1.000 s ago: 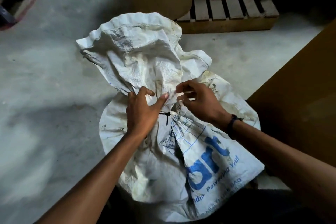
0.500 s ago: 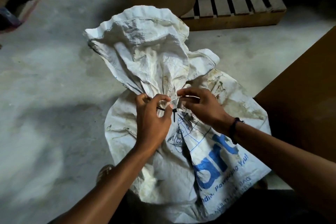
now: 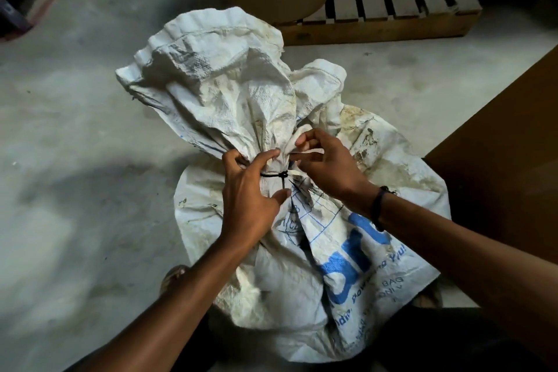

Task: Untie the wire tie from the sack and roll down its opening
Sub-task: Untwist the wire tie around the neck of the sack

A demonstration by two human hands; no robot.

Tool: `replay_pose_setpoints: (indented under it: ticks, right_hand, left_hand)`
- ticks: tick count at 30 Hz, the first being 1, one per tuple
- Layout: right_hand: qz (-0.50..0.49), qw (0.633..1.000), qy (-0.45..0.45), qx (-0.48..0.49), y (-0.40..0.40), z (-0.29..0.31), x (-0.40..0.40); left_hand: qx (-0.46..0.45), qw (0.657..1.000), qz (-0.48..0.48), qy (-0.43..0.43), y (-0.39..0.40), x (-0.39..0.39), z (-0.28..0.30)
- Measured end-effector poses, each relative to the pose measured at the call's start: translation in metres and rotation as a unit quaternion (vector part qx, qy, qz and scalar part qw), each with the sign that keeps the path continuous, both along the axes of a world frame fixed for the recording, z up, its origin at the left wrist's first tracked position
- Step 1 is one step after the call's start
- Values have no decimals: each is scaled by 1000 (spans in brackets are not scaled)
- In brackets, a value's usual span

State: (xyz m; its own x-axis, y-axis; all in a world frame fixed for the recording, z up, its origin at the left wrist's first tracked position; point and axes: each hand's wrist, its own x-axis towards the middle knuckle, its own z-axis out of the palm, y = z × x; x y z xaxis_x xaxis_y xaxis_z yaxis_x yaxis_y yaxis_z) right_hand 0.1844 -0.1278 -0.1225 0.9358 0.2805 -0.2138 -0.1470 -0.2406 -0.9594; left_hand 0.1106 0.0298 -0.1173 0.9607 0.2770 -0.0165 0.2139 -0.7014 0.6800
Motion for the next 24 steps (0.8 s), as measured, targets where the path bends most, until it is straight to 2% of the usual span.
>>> replay_pose_setpoints:
  ticks: [3, 6, 8, 13, 21, 24]
  right_hand:
    - [13, 987, -75, -140, 0, -7, 0]
    - [88, 970, -139, -178, -2, -11, -1]
    - [116, 963, -157, -185, -5, -12, 0]
    - [119, 968, -125, -181, -8, -11, 3]
    - [115, 976, -108, -149, -11, -13, 2]
    - [139, 974, -105, -143, -11, -15, 1]
  left_hand:
    - [7, 1000, -5, 0, -2, 2, 3]
    - [2, 1000, -6, -3, -2, 2, 7]
    - [21, 1000, -14, 8, -3, -1, 10]
    - [94, 994, -37, 51, -4, -8, 18]
    - [48, 996, -81, -9, 14, 3, 13]
    - [53, 997, -54, -14, 16, 4, 7]
